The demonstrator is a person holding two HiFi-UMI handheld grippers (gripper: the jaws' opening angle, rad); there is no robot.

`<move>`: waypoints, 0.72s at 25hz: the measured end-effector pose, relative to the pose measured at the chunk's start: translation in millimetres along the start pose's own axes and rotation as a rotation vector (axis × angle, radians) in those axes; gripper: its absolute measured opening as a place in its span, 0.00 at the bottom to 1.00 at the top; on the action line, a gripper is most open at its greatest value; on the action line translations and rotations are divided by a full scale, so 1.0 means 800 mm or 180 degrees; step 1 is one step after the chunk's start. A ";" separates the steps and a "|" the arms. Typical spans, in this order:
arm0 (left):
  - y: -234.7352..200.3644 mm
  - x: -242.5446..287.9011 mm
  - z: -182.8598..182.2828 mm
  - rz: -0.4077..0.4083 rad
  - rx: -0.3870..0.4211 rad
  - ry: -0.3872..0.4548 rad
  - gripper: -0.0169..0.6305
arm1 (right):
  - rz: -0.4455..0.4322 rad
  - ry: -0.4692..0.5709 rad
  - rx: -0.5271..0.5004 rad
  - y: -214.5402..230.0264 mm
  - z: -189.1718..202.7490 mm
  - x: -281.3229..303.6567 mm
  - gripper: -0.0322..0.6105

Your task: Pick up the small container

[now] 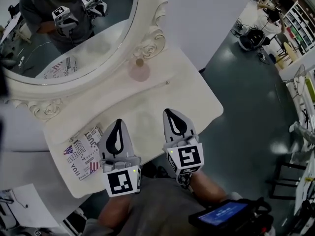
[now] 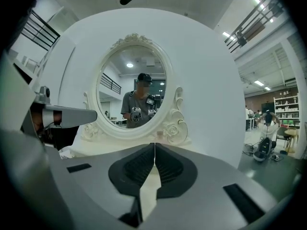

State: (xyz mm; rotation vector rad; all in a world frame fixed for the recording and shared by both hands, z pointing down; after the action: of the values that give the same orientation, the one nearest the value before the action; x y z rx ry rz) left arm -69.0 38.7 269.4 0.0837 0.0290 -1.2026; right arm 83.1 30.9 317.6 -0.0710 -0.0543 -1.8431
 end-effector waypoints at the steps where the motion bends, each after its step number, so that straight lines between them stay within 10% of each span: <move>1: -0.005 0.008 0.000 0.0013 -0.0012 0.0002 0.05 | 0.0011 0.0008 -0.0006 -0.001 -0.003 0.008 0.07; 18: -0.038 0.087 0.004 0.0214 -0.0111 0.0096 0.05 | 0.0155 0.0056 -0.0083 0.012 -0.026 0.087 0.07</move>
State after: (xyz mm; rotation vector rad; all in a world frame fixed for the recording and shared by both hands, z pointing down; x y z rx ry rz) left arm -72.6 -37.4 266.1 0.0719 0.0730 -1.1334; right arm 73.0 -39.7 302.4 -0.0736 -0.0163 -1.7958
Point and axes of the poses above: the fingertips, and each gripper's own axes: x forward along the fingers, y to its right, z out of its underside, the point moved 2 cm from there along -x, backward along the fingers, and after that the axes turned 6 degrees about y, right-handed, at the moved point
